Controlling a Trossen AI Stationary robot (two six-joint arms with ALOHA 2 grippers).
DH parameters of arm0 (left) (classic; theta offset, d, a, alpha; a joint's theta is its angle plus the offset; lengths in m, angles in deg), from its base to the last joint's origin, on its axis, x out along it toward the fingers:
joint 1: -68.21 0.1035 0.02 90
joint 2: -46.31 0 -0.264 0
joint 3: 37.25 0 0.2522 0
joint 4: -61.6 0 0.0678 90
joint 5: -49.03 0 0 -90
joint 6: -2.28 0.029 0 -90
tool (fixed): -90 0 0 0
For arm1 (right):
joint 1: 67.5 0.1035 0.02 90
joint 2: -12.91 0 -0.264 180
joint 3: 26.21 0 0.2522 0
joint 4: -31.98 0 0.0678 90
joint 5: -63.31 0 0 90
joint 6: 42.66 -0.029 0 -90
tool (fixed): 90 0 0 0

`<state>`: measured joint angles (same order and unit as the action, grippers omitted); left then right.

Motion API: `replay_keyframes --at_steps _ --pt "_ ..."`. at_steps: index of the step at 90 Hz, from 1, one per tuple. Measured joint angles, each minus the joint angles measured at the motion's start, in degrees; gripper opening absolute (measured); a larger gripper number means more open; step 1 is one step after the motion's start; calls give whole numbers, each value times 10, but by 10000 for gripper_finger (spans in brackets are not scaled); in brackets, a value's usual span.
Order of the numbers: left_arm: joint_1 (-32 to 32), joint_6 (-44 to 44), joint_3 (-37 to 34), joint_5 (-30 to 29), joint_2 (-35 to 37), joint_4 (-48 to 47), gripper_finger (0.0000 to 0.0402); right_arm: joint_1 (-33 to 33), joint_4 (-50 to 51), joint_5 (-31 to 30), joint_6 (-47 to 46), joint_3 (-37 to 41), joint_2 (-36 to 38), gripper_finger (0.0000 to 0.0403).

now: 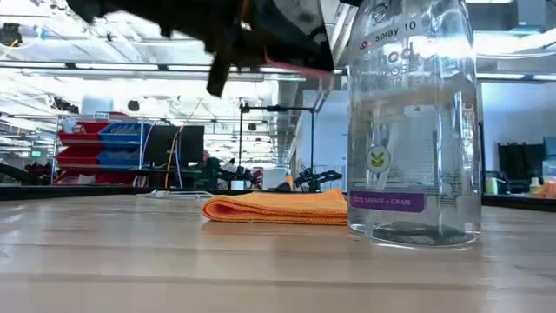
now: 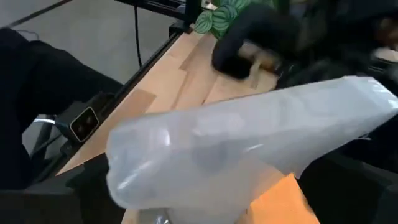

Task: Apply microfiber cloth
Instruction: Spray the front of the pink cellphone with the spray bottle

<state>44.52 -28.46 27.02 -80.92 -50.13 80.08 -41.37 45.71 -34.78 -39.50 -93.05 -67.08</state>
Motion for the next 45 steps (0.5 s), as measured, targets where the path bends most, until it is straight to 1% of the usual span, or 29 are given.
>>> replay_keyframes --at_steps 11,18,28,45 --pt "-16 -7 0 -8 13 1 11 15 -15 -39 1 0 0 381" --pt "-22 -18 0 -10 13 1 11 21 -27 -49 0 0 0 381" --pt "-27 -34 0 -18 8 9 11 25 -29 -54 -18 0 0 381" --pt "-26 -14 3 -33 8 18 11 23 -28 -54 -35 0 0 370"
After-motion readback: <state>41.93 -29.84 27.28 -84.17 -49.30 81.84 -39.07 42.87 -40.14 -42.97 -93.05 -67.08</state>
